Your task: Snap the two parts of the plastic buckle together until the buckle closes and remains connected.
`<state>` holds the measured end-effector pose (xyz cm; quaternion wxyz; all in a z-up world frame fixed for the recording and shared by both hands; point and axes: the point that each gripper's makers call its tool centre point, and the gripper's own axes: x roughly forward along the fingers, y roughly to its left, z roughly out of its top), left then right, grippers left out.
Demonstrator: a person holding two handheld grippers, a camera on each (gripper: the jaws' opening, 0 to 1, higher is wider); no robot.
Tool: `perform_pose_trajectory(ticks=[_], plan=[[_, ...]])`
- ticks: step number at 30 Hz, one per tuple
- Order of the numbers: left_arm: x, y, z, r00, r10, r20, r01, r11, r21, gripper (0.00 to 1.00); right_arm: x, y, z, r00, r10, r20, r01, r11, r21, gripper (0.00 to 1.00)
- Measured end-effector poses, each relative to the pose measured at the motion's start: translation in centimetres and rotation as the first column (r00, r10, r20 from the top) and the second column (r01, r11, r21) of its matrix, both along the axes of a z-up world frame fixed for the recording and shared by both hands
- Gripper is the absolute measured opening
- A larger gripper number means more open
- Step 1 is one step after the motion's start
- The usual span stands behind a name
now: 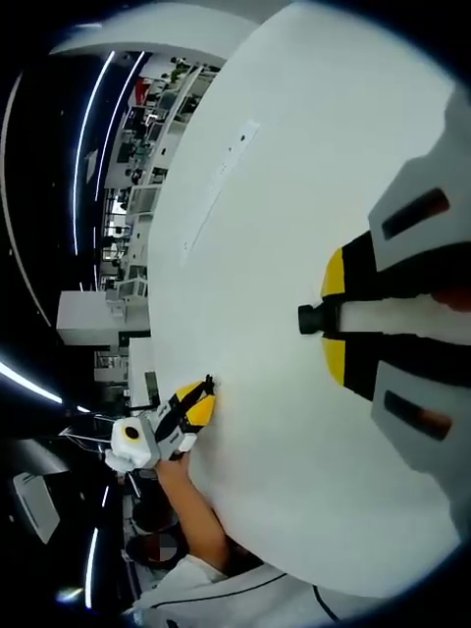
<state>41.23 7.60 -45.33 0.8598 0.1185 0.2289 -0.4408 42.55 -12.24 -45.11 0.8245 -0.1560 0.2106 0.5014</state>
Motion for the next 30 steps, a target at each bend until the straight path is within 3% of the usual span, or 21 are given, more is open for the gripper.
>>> perform_pose_trajectory(ticks=[17,30], plan=[[-2.7,-1.3,0.5,0.998,-0.055,-0.001,0.055,0.998,0.027,0.12,-2.1,0.2,0.1,1.000,0.025,-0.008,-0.025,0.999,0.024,0.12],[-4.4,-2.1,0.2,0.995,-0.102,-0.001,0.102,0.994,0.039,0.12,-5.4,0.7,0.0,0.999,0.050,-0.006,-0.050,0.998,0.026,0.12]])
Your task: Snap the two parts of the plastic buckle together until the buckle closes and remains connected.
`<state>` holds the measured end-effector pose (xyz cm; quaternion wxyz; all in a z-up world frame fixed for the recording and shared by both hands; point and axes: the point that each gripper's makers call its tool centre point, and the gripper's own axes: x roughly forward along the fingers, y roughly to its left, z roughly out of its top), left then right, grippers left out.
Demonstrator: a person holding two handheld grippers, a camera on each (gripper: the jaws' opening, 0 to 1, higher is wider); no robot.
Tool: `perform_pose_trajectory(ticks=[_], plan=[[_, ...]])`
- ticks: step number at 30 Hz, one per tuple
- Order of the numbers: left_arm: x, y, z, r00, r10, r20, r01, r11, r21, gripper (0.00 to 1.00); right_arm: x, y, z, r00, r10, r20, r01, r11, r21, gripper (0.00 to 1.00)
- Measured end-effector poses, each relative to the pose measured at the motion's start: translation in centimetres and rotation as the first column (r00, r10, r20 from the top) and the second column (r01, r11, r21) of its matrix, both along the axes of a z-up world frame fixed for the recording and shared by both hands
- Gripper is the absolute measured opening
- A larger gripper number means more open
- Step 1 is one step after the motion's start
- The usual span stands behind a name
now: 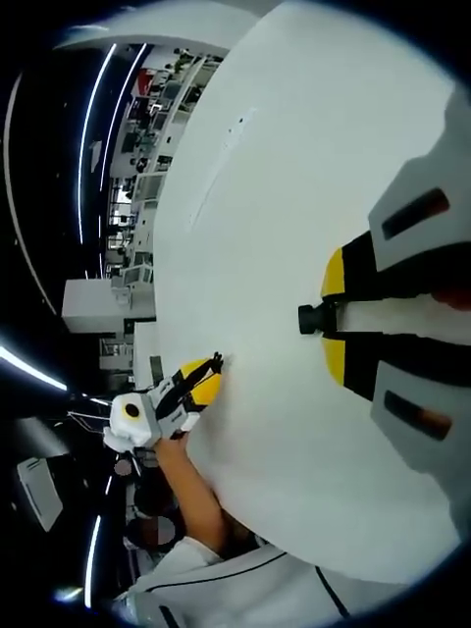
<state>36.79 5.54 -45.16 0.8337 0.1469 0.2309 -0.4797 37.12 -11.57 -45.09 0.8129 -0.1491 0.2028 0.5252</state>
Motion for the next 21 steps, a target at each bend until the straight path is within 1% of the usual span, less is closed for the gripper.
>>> perform_pose_trajectory(ticks=[3,9,13,17,21], plan=[[-0.7,-0.2,-0.1,1.000,-0.015,-0.002,0.015,1.000,0.002,0.12,-0.3,0.0,0.0,1.000,0.008,-0.002,-0.008,1.000,0.005,0.12],[-2.1,-0.5,-0.4,0.999,-0.047,-0.004,0.047,0.999,0.005,0.12,-1.7,0.5,0.1,1.000,0.029,-0.001,-0.029,1.000,0.007,0.12],[-2.1,-0.2,-0.5,0.999,-0.054,-0.008,0.054,0.999,0.004,0.12,-2.5,0.8,0.1,0.999,0.037,0.005,-0.037,0.999,0.003,0.12],[-2.9,-0.5,-0.1,0.997,-0.070,-0.006,0.070,0.998,-0.005,0.12,-3.2,1.0,0.1,0.999,0.048,0.002,-0.048,0.999,0.008,0.12],[-3.5,-0.8,-0.1,0.996,-0.086,0.000,0.086,0.996,0.008,0.12,-3.7,1.2,0.1,0.998,0.055,0.002,-0.055,0.998,0.004,0.12]])
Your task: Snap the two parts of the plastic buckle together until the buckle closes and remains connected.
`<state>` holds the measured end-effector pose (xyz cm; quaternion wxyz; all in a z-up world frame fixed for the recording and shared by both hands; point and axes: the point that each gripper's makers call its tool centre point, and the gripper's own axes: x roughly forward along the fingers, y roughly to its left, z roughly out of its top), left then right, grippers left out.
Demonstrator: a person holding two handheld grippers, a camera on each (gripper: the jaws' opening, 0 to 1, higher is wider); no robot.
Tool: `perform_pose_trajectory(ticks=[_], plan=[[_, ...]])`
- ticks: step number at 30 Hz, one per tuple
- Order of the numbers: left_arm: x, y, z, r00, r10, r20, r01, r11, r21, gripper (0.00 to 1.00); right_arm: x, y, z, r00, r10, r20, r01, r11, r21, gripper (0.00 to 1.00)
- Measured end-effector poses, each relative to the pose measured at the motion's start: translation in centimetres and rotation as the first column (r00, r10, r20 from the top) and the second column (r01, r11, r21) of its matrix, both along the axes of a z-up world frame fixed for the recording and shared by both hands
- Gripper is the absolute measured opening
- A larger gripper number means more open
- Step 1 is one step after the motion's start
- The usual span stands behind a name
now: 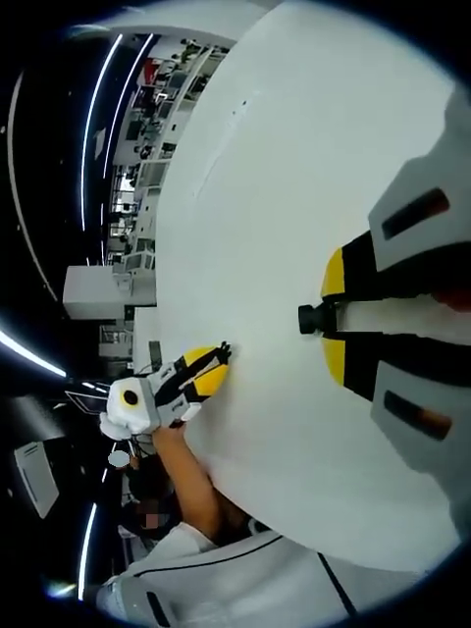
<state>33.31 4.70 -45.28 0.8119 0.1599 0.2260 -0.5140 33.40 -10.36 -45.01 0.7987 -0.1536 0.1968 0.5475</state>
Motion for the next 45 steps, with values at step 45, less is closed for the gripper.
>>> perform_pose_trajectory(ticks=[45], plan=[[-7.3,-2.6,-0.6,0.984,-0.179,-0.008,0.179,0.983,-0.030,0.12,-6.4,2.3,-0.1,0.990,0.139,-0.029,-0.139,0.990,0.018,0.12]])
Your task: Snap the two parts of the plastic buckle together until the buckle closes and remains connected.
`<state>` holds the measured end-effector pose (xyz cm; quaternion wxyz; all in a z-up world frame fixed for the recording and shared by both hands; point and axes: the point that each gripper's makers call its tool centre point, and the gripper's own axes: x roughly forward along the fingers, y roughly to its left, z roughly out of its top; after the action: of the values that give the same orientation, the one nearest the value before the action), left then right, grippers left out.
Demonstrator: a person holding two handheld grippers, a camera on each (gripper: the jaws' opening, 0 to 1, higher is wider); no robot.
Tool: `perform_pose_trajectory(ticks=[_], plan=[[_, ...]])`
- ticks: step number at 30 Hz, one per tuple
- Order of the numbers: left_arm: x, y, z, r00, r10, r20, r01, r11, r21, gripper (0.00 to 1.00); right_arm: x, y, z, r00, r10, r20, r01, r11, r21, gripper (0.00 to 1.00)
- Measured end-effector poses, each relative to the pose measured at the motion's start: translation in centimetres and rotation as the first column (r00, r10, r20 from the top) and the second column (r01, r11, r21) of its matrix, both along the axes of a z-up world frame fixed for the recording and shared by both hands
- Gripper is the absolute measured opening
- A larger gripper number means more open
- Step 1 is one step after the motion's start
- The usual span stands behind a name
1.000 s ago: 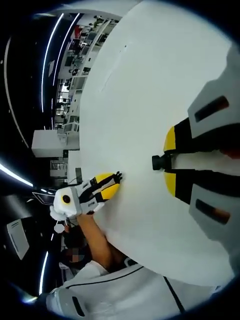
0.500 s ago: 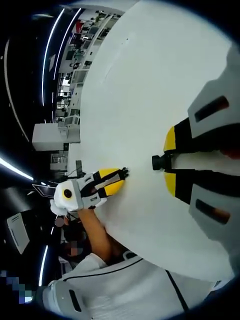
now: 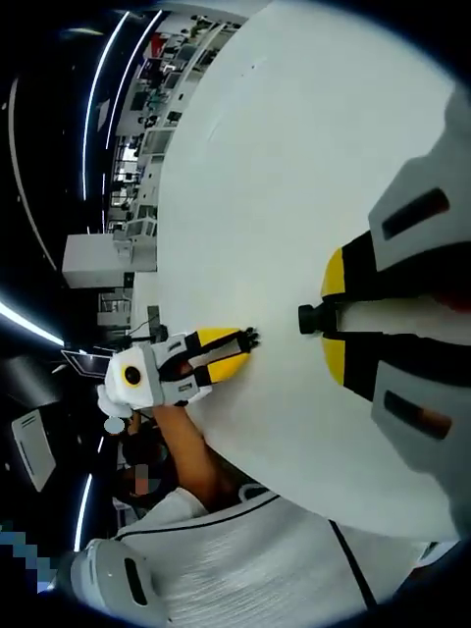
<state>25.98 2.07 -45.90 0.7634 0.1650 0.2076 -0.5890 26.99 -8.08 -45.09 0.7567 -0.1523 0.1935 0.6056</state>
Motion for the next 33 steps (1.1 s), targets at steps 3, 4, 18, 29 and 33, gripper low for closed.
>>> perform_pose_trajectory(ticks=[3,4,18,29,33], plan=[[-0.6,-0.2,0.0,1.000,-0.005,-0.013,0.005,1.000,-0.020,0.12,-0.6,0.2,0.0,1.000,0.010,-0.001,-0.010,1.000,0.003,0.12],[-0.7,-0.2,0.0,1.000,-0.008,-0.017,0.007,1.000,-0.024,0.12,-0.7,0.3,0.0,1.000,0.012,0.000,-0.012,1.000,0.004,0.12],[-1.9,-0.9,0.0,0.998,-0.062,-0.006,0.061,0.998,-0.013,0.12,-2.3,0.9,0.0,0.999,0.047,-0.004,-0.047,0.999,0.011,0.12],[-3.4,-1.6,0.0,0.994,-0.107,-0.008,0.107,0.994,-0.017,0.12,-3.9,1.0,0.0,0.998,0.065,-0.004,-0.065,0.998,0.011,0.12],[-4.0,-1.7,0.0,0.992,-0.124,-0.011,0.124,0.992,-0.017,0.12,-4.2,1.0,0.1,0.998,0.065,-0.008,-0.064,0.998,0.018,0.12]])
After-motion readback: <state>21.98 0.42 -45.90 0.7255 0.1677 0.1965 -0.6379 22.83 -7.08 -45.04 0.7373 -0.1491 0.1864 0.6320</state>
